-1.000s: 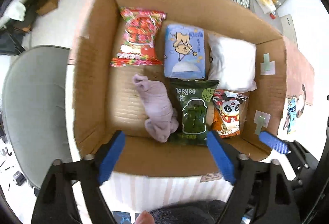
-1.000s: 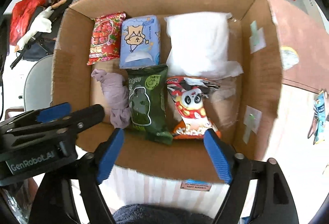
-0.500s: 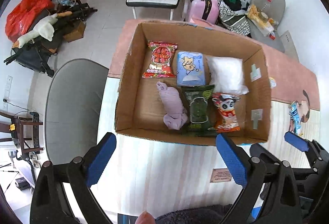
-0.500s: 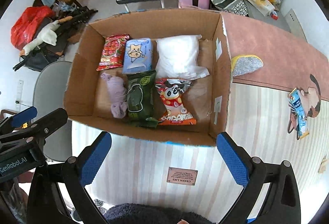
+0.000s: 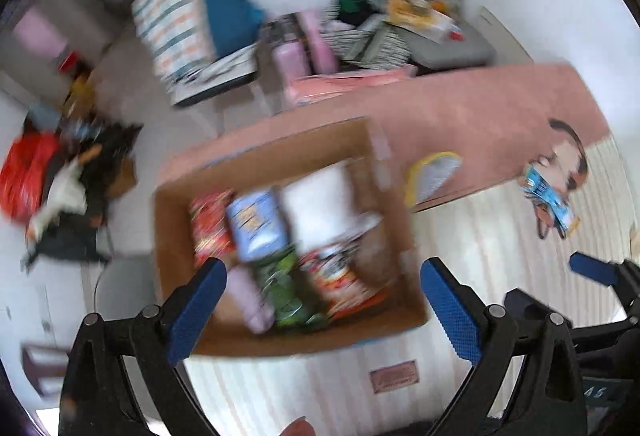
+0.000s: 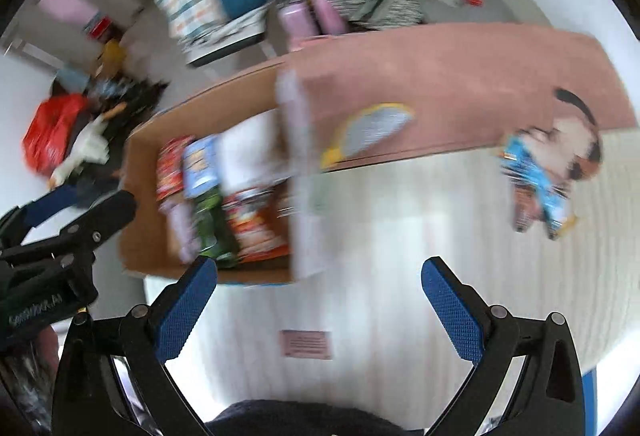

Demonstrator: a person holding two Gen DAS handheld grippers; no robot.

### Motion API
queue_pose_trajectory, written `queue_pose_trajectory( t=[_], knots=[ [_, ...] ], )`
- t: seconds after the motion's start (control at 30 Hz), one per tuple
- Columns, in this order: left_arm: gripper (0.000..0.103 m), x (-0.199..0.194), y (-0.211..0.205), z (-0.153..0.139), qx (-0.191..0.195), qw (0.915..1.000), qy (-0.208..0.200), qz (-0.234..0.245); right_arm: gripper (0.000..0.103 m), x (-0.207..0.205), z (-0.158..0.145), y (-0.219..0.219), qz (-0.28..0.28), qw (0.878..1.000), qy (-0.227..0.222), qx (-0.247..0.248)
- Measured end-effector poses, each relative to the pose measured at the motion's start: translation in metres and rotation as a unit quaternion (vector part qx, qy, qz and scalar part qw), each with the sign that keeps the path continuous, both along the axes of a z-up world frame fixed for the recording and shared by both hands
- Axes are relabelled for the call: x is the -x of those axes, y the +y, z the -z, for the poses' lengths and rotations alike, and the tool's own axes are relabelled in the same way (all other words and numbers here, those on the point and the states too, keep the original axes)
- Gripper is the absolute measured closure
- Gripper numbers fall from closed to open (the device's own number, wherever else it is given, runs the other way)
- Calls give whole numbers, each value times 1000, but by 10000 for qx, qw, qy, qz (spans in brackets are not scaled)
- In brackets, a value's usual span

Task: Organize soft objects
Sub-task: 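Grasp the yellow-rimmed sponge with the left tool while the right tool grasps the blue drink stick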

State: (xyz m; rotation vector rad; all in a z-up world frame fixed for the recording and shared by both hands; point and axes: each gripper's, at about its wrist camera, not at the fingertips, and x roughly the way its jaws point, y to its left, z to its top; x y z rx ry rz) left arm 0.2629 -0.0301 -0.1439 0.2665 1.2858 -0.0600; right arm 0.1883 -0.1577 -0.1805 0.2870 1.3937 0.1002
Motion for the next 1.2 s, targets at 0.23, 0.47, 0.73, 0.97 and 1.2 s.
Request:
queue_pose_trajectory(
  t=[0.23,0.47,0.73,0.97,1.2],
  knots=[
    [3,-68,-101,68,-939,9864,554,1232,0,-24,40,-107,559,9959,421,570],
    [3,-111,-153,155,-1687,9600,1201,1883,0,-54,93,-176,707,9890,939,902],
    [3,-137,-163,231,-1998,9426,1898,1886,0,-84,148,-198,475,9824,1384,1158],
    [3,-149,-169,259,-2101,9346,2154,1898,0,-99,183,-211,154,9758,1632,1445],
    [10,-153,-170,259,-1821,9387,2326,1779,0,-108,215,-226,76,9765,1863,1085]
  ],
)
